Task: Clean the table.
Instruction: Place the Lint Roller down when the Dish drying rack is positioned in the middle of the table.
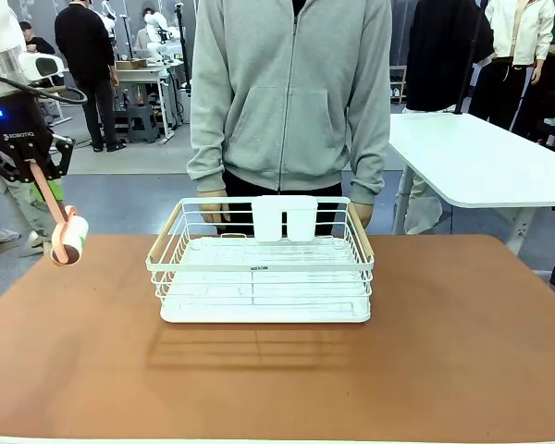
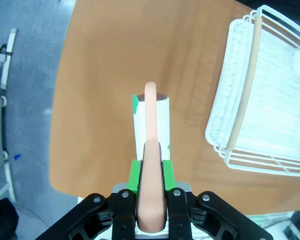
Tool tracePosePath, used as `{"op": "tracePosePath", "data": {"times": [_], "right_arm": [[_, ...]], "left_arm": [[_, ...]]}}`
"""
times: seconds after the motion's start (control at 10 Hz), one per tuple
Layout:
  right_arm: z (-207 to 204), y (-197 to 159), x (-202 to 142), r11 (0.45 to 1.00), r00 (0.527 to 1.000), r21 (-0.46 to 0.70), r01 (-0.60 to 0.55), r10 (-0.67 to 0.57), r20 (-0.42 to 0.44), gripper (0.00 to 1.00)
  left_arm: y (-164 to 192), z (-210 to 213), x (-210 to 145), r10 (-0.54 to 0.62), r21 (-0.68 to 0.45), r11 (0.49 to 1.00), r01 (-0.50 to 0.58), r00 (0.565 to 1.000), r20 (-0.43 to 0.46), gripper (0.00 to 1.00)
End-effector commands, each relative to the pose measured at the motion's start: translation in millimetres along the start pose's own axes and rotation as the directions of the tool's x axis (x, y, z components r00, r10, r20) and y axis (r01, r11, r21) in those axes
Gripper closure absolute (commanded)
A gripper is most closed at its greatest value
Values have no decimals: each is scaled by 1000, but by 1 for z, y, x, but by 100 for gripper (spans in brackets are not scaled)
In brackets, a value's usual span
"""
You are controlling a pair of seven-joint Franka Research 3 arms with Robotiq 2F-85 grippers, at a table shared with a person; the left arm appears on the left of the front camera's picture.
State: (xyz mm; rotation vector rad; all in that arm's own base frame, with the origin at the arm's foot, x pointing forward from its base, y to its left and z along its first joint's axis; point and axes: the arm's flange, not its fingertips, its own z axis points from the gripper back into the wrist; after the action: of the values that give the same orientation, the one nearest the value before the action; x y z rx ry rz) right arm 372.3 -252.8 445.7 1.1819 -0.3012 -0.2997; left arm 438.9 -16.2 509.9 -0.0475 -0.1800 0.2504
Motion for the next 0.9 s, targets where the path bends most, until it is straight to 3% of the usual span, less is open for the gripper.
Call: {"op": "tracePosePath", "data": {"times": [0.0,0.1,0.3,0.5,0.8], "right_arm": [[0,2,-2,1000,1000,10,-13,13,1,0],[0,2,-2,1000,1000,10,-13,13,1,0],[0,2,-2,1000,1000,10,-13,13,1,0],[0,2,-2,1000,1000,10,-13,13,1,0],[0,2,-2,1000,1000,10,-13,13,1,0]], "left_arm": [[3,-5,17,211,-155,963,-219,975,-69,79],[9,-14,25,311,-247,911,-332,943,-119,79],[22,-47,33,509,-337,814,-473,860,21,79],[28,-75,38,601,-312,778,-546,791,116,79],[27,-102,47,770,-343,613,-712,635,61,79]]}}
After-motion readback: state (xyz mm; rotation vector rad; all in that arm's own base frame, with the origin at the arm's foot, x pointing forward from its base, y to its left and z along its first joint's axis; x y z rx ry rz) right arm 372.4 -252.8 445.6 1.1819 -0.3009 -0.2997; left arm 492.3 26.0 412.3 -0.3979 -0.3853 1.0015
